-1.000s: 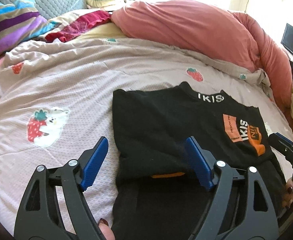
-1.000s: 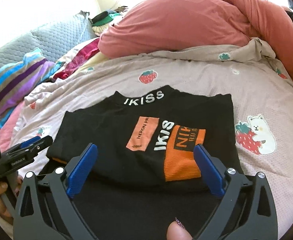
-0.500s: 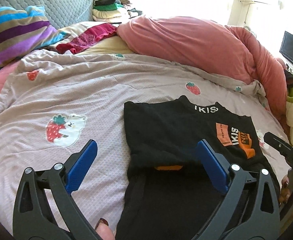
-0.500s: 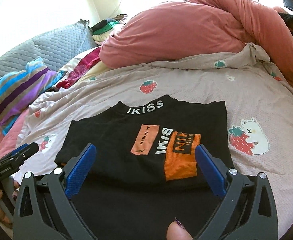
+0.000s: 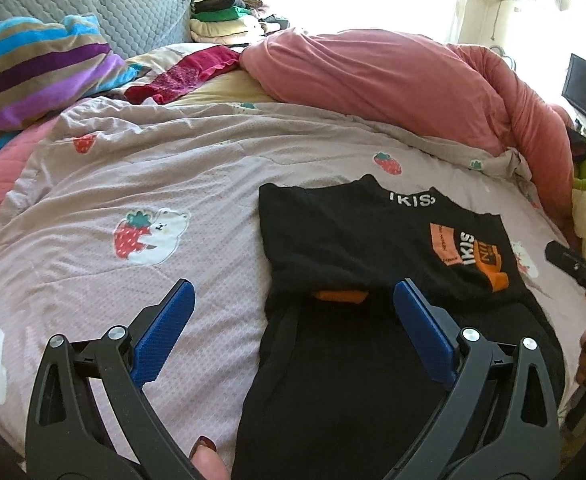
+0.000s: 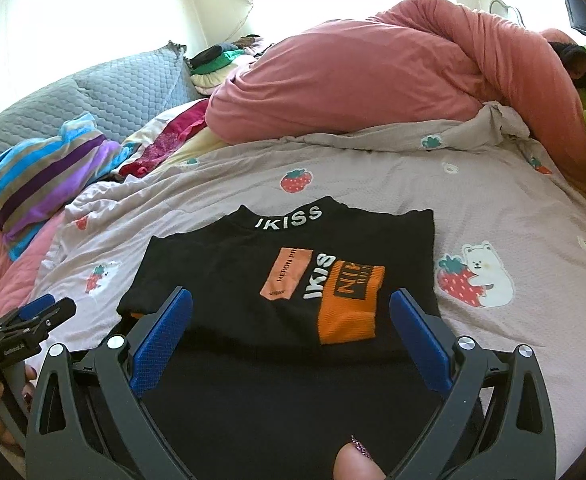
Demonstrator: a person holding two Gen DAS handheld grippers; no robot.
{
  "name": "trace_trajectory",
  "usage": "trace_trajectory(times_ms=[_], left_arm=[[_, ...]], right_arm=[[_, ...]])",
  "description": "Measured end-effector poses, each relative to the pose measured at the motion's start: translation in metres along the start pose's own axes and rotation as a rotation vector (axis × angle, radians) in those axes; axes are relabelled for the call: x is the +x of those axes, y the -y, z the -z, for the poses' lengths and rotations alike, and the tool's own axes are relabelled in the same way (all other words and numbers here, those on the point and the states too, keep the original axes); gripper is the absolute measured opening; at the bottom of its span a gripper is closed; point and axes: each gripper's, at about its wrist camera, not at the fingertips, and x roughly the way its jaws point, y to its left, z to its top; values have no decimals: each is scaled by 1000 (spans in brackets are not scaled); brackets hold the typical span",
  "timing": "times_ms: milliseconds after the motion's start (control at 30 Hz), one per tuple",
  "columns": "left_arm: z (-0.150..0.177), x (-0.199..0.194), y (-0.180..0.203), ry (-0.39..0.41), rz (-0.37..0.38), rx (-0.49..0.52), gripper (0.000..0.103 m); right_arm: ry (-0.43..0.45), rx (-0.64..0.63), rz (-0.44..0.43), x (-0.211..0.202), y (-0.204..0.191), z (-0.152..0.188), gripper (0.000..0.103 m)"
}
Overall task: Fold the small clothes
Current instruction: 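Move both open tools back toward the hem of the black shirt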
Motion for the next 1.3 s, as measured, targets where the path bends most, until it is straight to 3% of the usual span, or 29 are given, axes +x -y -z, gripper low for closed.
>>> trace_trajectory(times_ms=[600,1300], left_arm=[[24,-25,0,-29,-46,17,93],[57,-43,-17,-79,-56,-17,93]], right_arm=[[18,-62,18,-41,6,15,98],[-19,-96,35,-58,18,45,98]])
